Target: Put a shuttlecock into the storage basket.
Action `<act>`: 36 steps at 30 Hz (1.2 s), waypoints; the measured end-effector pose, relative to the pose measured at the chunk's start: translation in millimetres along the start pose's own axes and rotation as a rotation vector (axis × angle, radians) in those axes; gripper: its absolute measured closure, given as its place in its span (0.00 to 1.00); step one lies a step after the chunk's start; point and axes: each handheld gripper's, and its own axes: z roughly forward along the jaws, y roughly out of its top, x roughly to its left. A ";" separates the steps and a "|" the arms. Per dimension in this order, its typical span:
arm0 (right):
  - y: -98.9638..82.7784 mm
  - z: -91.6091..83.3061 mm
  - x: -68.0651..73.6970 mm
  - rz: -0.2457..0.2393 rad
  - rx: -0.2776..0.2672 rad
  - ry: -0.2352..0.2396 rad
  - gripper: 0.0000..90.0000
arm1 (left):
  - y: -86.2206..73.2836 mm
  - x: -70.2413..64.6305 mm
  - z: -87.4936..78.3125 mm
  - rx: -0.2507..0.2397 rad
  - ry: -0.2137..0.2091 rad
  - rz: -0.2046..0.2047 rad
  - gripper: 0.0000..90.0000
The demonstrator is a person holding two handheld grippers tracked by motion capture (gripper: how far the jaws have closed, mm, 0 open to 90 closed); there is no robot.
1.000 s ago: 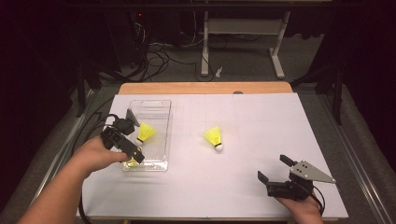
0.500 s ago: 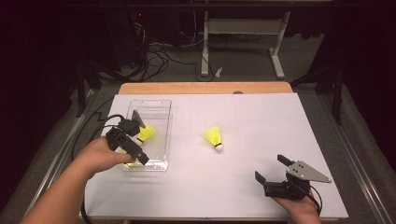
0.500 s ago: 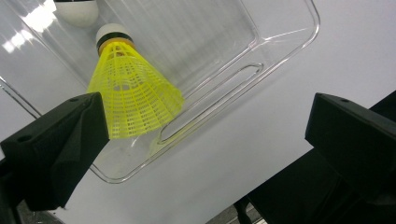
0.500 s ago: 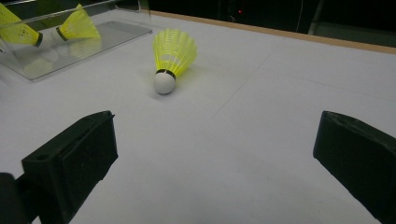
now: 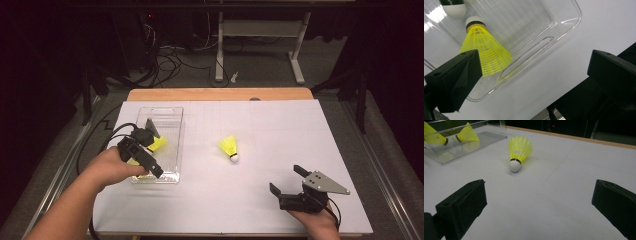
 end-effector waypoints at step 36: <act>20.9 33.5 8.5 -0.050 0.033 -0.011 0.00 | 31.6 -55.0 15.2 0.020 -0.025 0.130 0.01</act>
